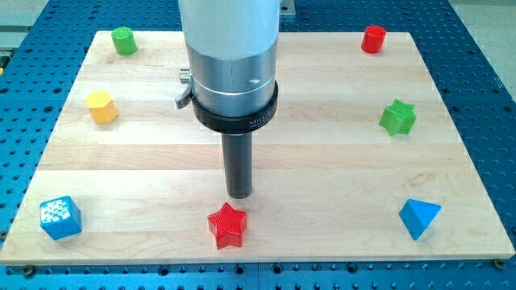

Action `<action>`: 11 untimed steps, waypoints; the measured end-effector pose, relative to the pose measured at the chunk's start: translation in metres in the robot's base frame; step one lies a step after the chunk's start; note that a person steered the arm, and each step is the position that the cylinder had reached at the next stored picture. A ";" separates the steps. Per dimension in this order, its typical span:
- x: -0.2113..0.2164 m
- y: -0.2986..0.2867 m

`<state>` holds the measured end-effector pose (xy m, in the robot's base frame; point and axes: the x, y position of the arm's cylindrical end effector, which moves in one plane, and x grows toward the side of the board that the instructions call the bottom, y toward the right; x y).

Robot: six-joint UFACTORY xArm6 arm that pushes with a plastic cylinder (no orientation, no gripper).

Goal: Slide the yellow heart below the red circle

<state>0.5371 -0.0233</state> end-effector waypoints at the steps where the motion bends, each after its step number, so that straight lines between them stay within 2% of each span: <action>1: 0.000 0.000; 3: 0.000 -0.001; 4: -0.019 0.016; 5: -0.032 0.082; 6: -0.029 0.135; 7: -0.028 0.215; 8: -0.101 0.312; 9: -0.190 0.368; 10: -0.215 0.275; 11: -0.216 0.129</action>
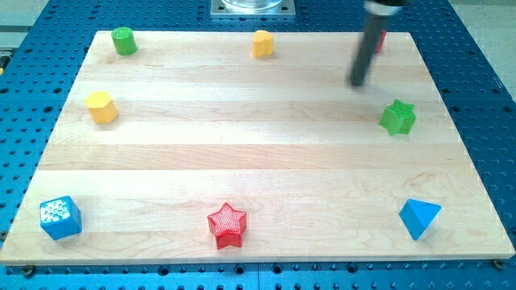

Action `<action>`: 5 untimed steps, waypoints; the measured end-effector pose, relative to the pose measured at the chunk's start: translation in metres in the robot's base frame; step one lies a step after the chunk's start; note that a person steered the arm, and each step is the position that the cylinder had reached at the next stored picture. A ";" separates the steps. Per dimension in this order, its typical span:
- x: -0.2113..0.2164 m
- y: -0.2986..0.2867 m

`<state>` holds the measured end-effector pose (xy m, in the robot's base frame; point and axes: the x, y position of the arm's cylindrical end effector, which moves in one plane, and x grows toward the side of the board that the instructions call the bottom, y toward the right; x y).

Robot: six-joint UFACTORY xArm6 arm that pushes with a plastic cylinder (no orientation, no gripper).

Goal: Slide the yellow heart below the red circle

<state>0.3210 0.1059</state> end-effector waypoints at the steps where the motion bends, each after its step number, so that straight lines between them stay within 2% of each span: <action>1: -0.027 -0.137; 2: -0.086 -0.165; 3: -0.104 -0.111; 4: -0.079 -0.025; 5: -0.064 -0.025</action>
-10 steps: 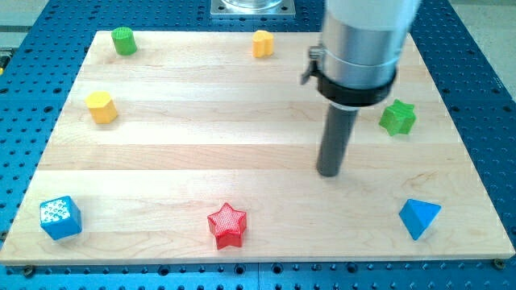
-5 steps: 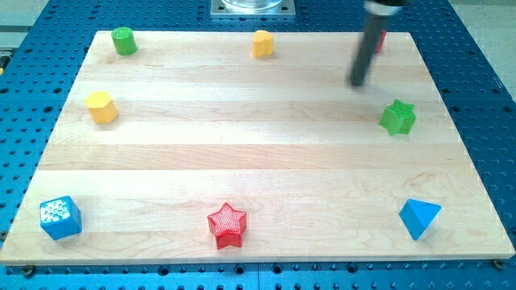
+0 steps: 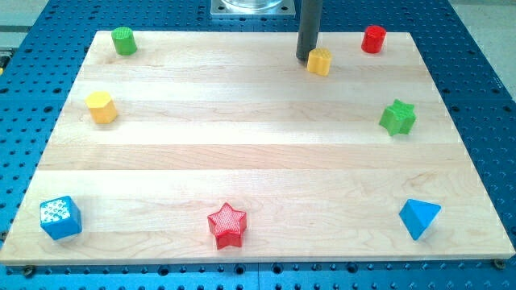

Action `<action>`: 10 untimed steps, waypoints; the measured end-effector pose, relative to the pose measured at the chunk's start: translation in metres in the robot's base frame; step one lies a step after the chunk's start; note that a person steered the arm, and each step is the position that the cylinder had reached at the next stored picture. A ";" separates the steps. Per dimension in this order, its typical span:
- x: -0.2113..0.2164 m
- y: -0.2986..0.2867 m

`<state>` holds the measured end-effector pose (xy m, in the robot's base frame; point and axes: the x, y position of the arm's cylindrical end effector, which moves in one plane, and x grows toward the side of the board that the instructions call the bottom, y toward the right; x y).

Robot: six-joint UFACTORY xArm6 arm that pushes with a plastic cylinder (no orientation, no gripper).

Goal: Slide the yellow heart below the red circle

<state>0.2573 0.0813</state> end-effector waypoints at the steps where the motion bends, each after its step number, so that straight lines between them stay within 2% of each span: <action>1: 0.008 -0.021; 2: 0.016 0.035; 3: 0.029 0.007; 4: 0.048 0.036; 6: 0.037 0.088; 8: 0.058 0.110; 9: 0.034 0.118; 10: 0.044 0.080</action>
